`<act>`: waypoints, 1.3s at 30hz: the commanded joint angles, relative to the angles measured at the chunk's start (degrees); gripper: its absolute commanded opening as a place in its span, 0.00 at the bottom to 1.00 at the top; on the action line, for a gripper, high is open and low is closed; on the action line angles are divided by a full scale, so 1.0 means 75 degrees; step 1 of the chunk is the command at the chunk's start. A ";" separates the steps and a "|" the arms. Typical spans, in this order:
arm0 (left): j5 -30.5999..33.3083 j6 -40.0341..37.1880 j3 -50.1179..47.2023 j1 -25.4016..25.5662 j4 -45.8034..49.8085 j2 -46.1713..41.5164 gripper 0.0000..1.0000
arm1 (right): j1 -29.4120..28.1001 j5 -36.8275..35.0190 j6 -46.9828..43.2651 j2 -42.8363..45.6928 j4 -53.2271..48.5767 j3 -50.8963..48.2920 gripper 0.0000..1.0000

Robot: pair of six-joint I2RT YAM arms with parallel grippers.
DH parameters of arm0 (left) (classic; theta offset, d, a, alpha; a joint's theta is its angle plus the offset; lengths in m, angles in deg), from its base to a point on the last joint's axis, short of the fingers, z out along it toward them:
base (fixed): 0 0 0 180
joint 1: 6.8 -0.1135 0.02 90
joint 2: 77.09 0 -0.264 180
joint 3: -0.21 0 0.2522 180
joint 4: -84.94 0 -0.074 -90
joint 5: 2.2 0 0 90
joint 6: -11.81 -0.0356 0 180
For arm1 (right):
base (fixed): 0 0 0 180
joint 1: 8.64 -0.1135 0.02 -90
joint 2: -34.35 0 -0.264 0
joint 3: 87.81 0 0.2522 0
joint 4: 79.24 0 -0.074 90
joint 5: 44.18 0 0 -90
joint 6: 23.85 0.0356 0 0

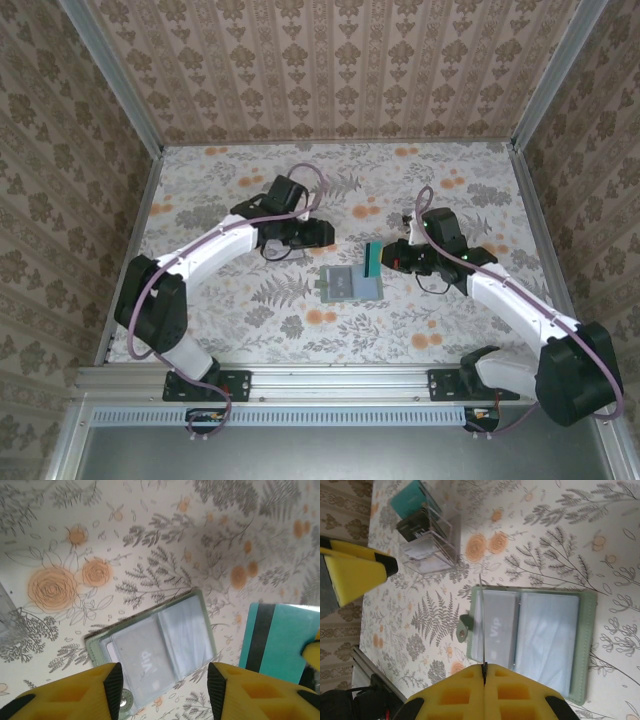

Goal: Take the credit cards out of the card holder

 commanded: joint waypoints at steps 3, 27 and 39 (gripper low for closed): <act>-0.0836 0.0096 -0.0286 -0.0407 -0.0159 -0.0592 0.51 | -0.0297 -0.0606 0.0383 0.0306 -0.0036 0.0423 0.00; -0.2461 0.2609 -0.2139 -0.1032 -0.3381 -0.1829 0.40 | -0.0405 0.2272 0.1447 -0.1548 0.2331 0.1324 0.00; -0.2888 0.3350 -0.2212 -0.1039 -0.4233 -0.1479 0.32 | 0.0028 0.3206 0.2405 -0.2045 0.3995 0.1002 0.00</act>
